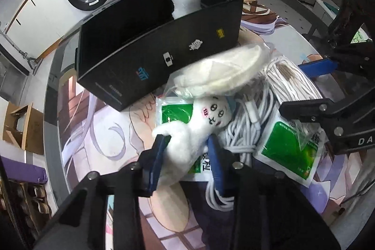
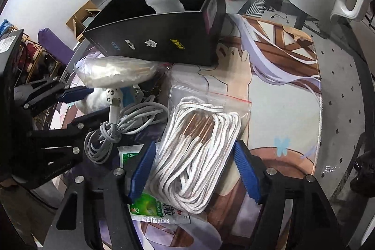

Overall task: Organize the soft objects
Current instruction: 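Move both open tools back down to the pile of soft items, then grasp the white plush doll with the left tool while the right tool grasps the lace bag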

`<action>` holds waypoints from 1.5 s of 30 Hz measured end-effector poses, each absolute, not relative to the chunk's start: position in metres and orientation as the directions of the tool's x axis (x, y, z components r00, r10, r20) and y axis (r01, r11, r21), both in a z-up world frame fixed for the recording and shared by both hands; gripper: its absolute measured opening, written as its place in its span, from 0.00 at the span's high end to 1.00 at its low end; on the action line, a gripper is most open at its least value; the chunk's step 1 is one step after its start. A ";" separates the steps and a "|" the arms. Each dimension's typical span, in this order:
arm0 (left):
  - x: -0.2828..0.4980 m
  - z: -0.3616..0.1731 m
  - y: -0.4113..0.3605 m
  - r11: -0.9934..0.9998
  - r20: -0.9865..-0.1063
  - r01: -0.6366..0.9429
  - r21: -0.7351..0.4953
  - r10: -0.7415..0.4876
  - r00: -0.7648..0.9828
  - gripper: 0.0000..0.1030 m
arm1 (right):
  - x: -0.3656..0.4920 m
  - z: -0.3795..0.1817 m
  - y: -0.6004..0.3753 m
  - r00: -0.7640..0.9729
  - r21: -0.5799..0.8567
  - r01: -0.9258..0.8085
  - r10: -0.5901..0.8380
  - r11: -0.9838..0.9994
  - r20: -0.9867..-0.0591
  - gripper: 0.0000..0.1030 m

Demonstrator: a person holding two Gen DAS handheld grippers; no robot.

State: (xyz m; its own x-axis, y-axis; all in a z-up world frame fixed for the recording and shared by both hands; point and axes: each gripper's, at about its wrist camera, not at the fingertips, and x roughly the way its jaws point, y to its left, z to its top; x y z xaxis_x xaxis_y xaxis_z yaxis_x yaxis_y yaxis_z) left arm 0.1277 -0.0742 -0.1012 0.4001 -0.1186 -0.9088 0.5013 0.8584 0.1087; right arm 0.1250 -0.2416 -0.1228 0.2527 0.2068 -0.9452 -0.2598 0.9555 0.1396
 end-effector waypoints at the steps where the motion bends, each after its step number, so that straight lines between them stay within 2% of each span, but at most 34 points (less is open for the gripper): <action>1: 0.126 -0.101 -0.074 0.861 -0.911 0.498 0.102 -0.120 0.395 0.68 | 0.124 -0.123 -0.240 0.253 0.135 -0.266 0.204 0.955 -0.946 0.34; 4: 0.122 -0.097 -0.068 0.882 -0.924 0.469 0.048 -0.140 0.356 0.70 | 0.121 -0.121 -0.240 0.241 0.149 -0.283 0.220 0.947 -0.945 0.44; 8: 0.114 -0.086 -0.058 0.898 -0.921 0.439 -0.018 -0.186 0.343 0.70 | 0.114 -0.118 -0.239 0.194 0.202 -0.331 0.277 0.922 -0.941 0.47; 9: 0.112 -0.082 -0.055 0.901 -0.917 0.432 -0.035 -0.201 0.346 0.68 | 0.111 -0.117 -0.238 0.183 0.210 -0.343 0.285 0.916 -0.941 0.47; 11: 0.112 -0.081 -0.050 0.903 -0.911 0.428 -0.041 -0.210 0.355 0.55 | 0.107 -0.115 -0.238 0.185 0.206 -0.356 0.285 0.912 -0.941 0.47; 12: 0.113 -0.082 -0.050 0.904 -0.908 0.426 -0.025 -0.199 0.369 0.44 | 0.106 -0.115 -0.238 0.187 0.196 -0.357 0.275 0.913 -0.943 0.47; 13: 0.116 -0.085 -0.051 0.903 -0.908 0.429 -0.002 -0.182 0.378 0.44 | 0.105 -0.115 -0.239 0.187 0.190 -0.356 0.269 0.915 -0.945 0.47; 20: 0.122 -0.098 -0.067 0.876 -0.906 0.467 0.120 -0.096 0.413 0.44 | 0.105 -0.122 -0.238 0.189 0.134 -0.353 0.211 0.926 -0.959 0.46; 22: 0.120 -0.100 -0.070 0.867 -0.909 0.482 0.127 -0.093 0.406 0.59 | 0.103 -0.122 -0.239 0.192 0.127 -0.362 0.207 0.924 -0.959 0.46; 28: 0.114 -0.097 -0.069 0.861 -0.913 0.498 0.106 -0.114 0.393 0.68 | 0.096 -0.124 -0.225 0.200 0.087 -0.398 0.179 0.913 -0.963 0.47; 30: 0.114 -0.095 -0.067 0.870 -0.907 0.484 0.099 -0.121 0.404 0.69 | 0.092 -0.126 -0.218 0.209 0.056 -0.426 0.159 0.903 -0.965 0.47; 35: 0.111 -0.085 -0.063 0.881 -0.895 0.465 0.084 -0.139 0.425 0.70 | 0.089 -0.123 -0.214 0.223 0.073 -0.438 0.186 0.896 -0.957 0.64; 45: 0.108 -0.058 -0.046 0.904 -0.850 0.427 0.038 -0.195 0.489 0.70 | 0.092 -0.089 -0.222 0.343 0.079 -0.397 0.228 0.914 -0.911 0.67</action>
State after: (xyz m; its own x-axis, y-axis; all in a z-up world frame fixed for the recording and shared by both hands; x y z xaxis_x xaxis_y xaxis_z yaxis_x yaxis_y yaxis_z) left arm 0.1081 -0.0457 -0.0579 0.4889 -0.1951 -0.8502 0.4265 0.9037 0.0379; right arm 0.0920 -0.2220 -0.0887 0.3432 0.2282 -0.9111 -0.3974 0.9142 0.0793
